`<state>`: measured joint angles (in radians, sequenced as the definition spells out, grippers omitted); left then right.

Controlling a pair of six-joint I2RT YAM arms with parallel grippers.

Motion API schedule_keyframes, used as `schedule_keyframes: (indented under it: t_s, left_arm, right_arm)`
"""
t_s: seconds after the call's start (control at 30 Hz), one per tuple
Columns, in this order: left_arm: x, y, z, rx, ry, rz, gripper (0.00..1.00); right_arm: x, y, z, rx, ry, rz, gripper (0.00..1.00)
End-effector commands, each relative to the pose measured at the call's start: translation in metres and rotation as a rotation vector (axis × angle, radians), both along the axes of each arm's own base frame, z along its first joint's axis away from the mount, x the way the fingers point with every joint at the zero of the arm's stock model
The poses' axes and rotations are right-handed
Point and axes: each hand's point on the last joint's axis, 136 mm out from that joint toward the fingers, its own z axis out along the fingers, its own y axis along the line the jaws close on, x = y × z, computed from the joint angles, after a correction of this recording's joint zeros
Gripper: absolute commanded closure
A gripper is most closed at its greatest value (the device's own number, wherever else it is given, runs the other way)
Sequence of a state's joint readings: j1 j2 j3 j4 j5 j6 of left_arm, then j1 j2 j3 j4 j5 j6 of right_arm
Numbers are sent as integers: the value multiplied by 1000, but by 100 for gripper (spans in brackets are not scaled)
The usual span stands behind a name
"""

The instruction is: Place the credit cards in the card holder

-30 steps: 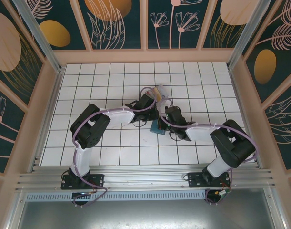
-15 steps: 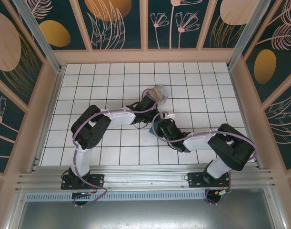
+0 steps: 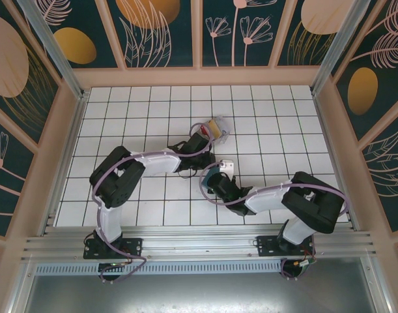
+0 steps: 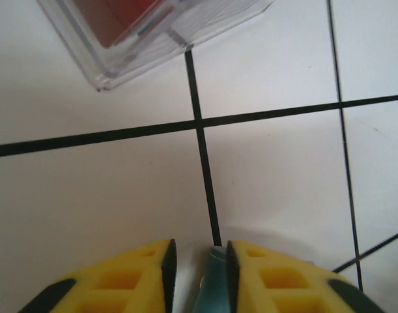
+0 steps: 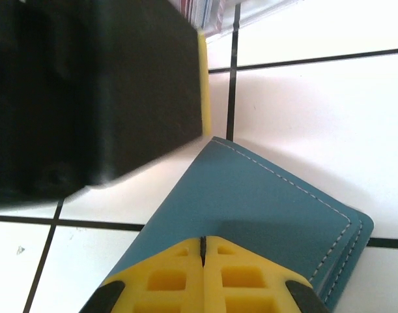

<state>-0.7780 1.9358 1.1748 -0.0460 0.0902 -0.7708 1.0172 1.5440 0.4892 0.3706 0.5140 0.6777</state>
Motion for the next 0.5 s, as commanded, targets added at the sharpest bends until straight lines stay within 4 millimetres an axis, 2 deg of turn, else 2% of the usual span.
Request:
schedule_keyframes:
  t_s: [0.0, 0.1, 0.13, 0.23, 0.33, 0.47]
  left_arm:
    - [13, 14, 51, -13, -88, 36, 61]
    - [22, 37, 85, -14, -131, 75, 55]
    - [24, 49, 99, -23, -151, 101, 53]
    - [25, 80, 115, -42, -181, 164, 49]
    - [24, 100, 122, -27, -212, 204, 46]
    - [24, 115, 116, -6, -220, 250, 44]
  right_arm:
    - [-34, -43, -50, -214, 250, 63, 100]
    - [-16, -45, -33, -161, 227, 45, 100]
    - [-10, -51, -30, -154, 229, 22, 100]
    - [6, -75, -27, -146, 238, -48, 100]
    - [27, -89, -22, -80, 236, -99, 100]
    - [64, -100, -17, -4, 246, -163, 100]
